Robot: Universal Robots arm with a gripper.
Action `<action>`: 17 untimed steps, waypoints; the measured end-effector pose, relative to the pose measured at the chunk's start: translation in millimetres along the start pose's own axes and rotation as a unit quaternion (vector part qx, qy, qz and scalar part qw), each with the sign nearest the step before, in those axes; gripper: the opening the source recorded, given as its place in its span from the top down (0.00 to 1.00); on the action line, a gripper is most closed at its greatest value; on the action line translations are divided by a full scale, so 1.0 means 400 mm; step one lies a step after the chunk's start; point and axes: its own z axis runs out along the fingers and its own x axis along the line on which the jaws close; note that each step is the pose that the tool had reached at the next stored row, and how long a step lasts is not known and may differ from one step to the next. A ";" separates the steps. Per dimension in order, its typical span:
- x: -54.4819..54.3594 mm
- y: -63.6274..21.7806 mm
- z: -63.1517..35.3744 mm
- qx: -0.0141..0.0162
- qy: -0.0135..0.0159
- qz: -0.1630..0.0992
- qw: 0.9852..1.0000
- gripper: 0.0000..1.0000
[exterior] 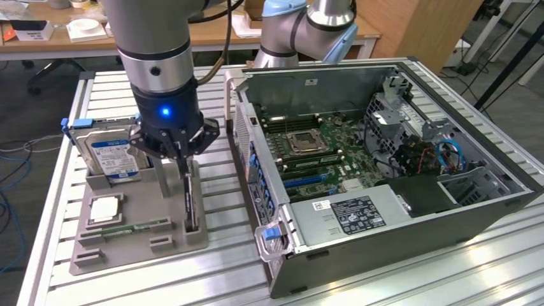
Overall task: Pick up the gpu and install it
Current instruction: 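Pick up the gpu and move the gpu toward the slot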
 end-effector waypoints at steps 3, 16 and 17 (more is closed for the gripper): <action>0.000 0.000 0.002 0.000 0.000 0.000 1.000 0.89; 0.000 0.000 0.012 0.003 0.000 0.000 1.000 0.89; 0.000 0.000 0.012 0.003 0.000 0.000 1.000 0.89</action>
